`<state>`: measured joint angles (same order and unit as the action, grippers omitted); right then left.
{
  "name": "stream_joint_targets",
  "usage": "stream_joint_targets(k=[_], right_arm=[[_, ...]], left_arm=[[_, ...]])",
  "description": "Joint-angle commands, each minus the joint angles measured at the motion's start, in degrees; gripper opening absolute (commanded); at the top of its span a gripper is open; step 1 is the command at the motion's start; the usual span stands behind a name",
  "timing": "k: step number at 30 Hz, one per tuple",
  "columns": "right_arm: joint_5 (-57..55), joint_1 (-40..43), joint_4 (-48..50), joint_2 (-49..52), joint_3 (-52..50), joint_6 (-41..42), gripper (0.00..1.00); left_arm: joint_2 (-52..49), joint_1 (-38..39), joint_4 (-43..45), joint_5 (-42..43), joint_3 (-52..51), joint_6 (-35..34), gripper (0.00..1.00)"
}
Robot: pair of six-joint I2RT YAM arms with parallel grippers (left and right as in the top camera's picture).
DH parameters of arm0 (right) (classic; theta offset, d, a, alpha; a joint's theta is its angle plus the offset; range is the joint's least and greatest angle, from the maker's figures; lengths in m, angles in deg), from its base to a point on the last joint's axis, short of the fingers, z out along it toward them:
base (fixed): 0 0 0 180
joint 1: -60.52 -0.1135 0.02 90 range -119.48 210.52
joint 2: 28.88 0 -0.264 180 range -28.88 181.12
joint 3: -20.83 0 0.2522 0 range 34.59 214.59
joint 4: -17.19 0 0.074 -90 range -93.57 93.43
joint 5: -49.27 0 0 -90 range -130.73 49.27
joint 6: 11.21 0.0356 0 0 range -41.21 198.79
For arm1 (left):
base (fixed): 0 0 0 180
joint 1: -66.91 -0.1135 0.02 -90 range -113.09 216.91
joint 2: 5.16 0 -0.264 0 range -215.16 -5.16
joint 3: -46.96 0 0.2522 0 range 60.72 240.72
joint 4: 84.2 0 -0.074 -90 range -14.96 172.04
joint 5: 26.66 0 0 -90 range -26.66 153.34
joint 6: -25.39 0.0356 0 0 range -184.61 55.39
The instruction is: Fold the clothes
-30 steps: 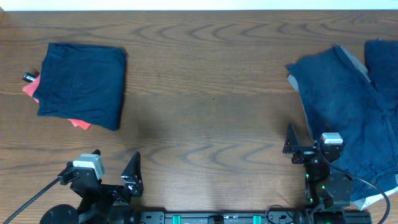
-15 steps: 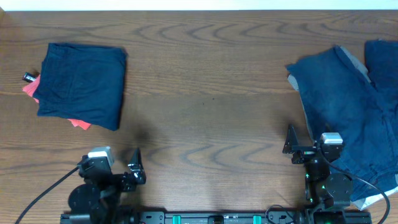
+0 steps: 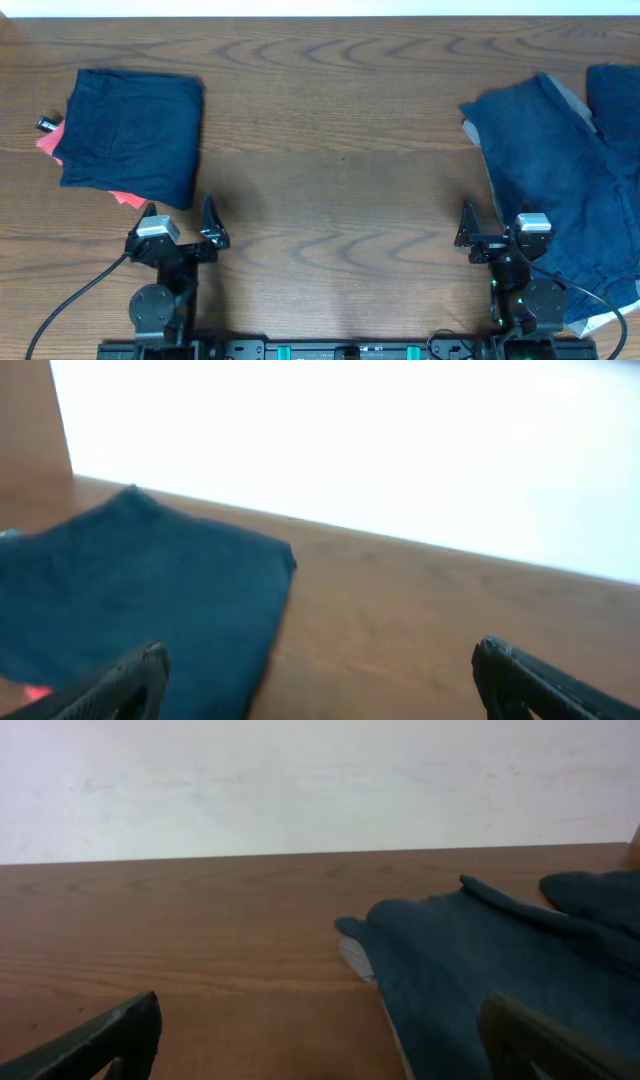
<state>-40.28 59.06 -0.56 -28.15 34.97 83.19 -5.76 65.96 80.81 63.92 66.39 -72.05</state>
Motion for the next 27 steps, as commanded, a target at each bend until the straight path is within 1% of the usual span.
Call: stream_joint_targets(k=[1, 7, 27], right_arm=[[0.2, 0.4, -0.2, -0.1, -0.1, -0.8, 0.99], [0.2, 0.4, -0.3, -0.1, -0.1, -0.8, 0.99], [0.2, 0.4, -0.3, -0.1, -0.1, -0.8, 0.99]], left_arm=[[0.5, 0.0, 7.8, -1.9, -5.8, 0.3, 0.98], [0.5, 0.0, -2.8, -2.1, -5.4, 0.3, 0.98], [0.4, 0.0, -2.8, -2.1, -5.4, 0.3, 0.98]])
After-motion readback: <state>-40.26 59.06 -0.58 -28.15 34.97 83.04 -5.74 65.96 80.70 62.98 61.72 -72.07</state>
